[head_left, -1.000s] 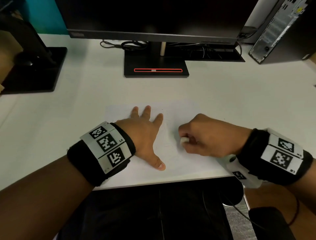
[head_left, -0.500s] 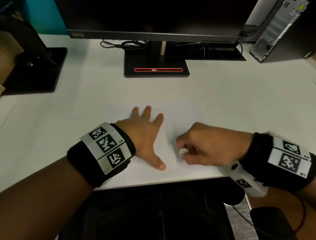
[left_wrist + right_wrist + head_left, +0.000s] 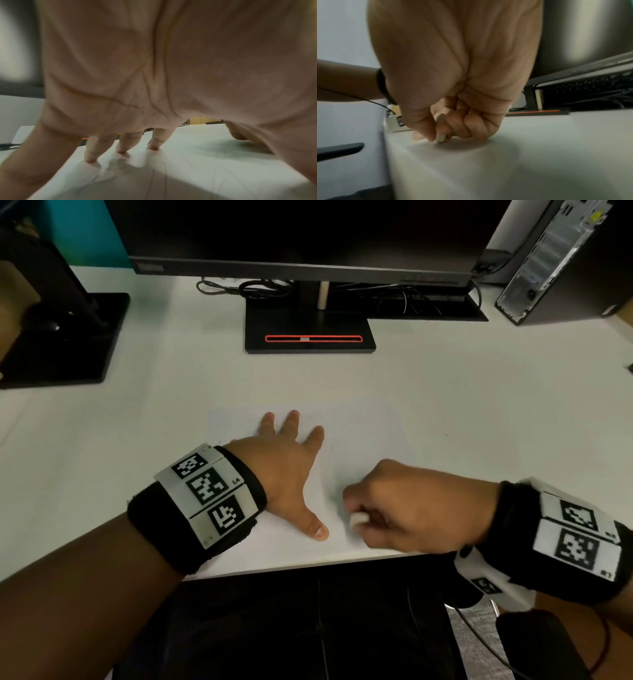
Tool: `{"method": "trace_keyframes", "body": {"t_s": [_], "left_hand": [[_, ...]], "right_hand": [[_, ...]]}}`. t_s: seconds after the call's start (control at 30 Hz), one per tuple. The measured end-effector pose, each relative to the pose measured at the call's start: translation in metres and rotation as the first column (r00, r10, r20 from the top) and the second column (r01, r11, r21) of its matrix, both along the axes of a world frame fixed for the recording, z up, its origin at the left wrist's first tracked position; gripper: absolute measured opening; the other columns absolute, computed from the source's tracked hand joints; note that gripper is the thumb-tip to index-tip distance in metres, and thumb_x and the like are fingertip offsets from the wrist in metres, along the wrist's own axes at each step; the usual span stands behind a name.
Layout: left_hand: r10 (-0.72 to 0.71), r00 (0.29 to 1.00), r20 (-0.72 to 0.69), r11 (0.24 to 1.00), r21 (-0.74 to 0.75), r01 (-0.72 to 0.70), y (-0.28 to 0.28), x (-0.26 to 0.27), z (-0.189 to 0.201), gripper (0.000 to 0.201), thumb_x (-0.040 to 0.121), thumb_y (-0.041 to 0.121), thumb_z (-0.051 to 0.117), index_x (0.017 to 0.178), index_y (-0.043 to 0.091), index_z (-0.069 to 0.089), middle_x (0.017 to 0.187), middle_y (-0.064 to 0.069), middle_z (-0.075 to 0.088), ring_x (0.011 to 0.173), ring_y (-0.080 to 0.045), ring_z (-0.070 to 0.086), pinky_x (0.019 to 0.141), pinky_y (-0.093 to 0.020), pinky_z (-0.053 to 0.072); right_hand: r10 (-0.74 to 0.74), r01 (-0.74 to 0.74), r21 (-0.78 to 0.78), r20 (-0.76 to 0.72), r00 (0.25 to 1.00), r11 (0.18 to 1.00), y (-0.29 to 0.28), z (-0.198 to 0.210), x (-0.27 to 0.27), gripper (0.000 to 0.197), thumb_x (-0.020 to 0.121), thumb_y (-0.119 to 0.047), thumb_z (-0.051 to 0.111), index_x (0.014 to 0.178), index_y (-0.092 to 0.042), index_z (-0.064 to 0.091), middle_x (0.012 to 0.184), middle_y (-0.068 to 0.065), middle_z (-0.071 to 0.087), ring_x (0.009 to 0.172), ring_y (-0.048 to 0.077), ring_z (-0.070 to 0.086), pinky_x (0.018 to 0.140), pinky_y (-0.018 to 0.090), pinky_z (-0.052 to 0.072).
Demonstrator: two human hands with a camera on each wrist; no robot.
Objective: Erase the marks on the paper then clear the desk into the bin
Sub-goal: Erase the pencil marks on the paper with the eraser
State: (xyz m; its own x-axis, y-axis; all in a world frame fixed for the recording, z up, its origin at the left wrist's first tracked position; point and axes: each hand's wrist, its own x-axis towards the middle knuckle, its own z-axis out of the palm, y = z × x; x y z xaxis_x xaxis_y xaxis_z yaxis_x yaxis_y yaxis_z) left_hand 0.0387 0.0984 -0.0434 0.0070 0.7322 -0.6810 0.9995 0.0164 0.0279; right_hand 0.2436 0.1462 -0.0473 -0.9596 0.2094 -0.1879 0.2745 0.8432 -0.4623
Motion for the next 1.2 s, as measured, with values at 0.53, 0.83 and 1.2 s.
{"method": "trace_keyframes", "body": {"t_s": [0.53,0.83,1.2], "left_hand": [[0.013,1.000,-0.016,1.000,-0.013,-0.013,0.001,0.003,0.005,0.150,0.057,0.084,0.073,0.155,0.030,-0.027,0.161,-0.007,-0.034,0.149,-0.039,-0.025,0.117,-0.064,0.024],[0.013,1.000,-0.005,1.000,-0.017,-0.013,0.000,0.002,0.005,0.150,0.056,0.084,0.074,0.154,0.031,-0.027,0.161,-0.006,-0.035,0.149,-0.039,-0.026,0.117,-0.064,0.023],[-0.004,0.999,-0.037,1.000,-0.019,0.004,0.006,-0.003,0.005,0.154,0.052,0.083,0.076,0.154,0.033,-0.028,0.162,-0.004,-0.033,0.150,-0.037,-0.024,0.117,-0.062,0.025]], "right_hand": [[-0.111,0.111,0.039,0.000,0.994,0.993,0.016,0.004,0.015,0.022,0.089,-0.020,0.062,0.071,-0.015,0.051,0.055,0.000,0.051,0.052,0.017,0.045,0.053,0.021,0.038],[-0.216,0.208,0.135,0.047,0.975,0.969,0.032,0.012,0.032,0.024,0.086,-0.022,0.062,0.068,-0.013,0.049,0.054,0.001,0.048,0.051,0.018,0.038,0.052,0.033,0.042],[-0.687,0.484,-0.675,-0.048,0.725,0.557,-0.041,0.006,0.011,0.017,0.099,-0.019,0.064,0.086,-0.008,0.063,0.079,0.007,0.074,0.071,0.019,0.069,0.068,0.031,0.058]]}}
